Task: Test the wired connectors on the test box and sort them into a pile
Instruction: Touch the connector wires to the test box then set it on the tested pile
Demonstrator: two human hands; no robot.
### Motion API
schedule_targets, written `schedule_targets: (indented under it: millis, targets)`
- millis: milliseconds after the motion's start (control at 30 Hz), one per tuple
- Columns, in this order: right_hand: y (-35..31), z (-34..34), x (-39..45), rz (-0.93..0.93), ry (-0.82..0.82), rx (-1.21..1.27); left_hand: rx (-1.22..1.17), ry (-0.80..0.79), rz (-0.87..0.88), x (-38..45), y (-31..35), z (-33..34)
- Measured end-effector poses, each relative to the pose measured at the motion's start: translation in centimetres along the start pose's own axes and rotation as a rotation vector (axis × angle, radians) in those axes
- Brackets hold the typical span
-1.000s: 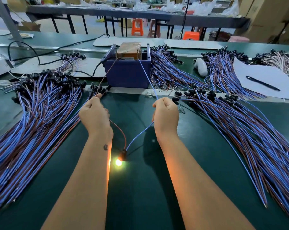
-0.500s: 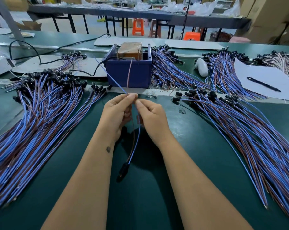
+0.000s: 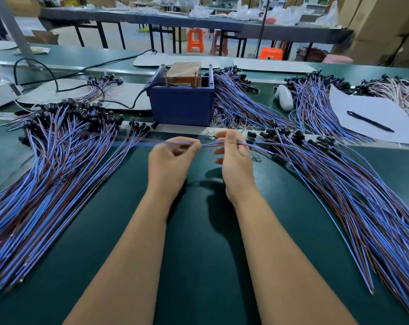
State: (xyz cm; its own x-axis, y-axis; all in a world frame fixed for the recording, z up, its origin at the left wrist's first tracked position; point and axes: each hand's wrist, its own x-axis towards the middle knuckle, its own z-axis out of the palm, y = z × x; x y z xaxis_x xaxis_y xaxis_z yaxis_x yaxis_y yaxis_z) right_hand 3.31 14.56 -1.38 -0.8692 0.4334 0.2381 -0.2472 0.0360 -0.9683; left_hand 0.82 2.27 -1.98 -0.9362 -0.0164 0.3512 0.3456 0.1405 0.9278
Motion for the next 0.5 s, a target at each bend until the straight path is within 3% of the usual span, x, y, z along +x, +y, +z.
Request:
schedule_targets:
  millis: [133,267,367,500]
  targets:
    - [0.4,-0.5,0.9,0.04,0.138,0.195,0.322,-0.188,0.349,-1.8,0.9,1.4]
    - [0.2,-2.1,1.4,0.169,0.163,0.235,0.493,-0.292,0.512,-4.2,2.3,3.8]
    - [-0.3,-5.3,1.8,0.154,0.103,-0.02,0.486,-0.334,0.569,-5.5,2.9,5.4]
    - [-2.2,-10.7,2.5,-0.024,-0.003,-0.621,0.406,-0.381,0.644,-7.5,4.7,7.7]
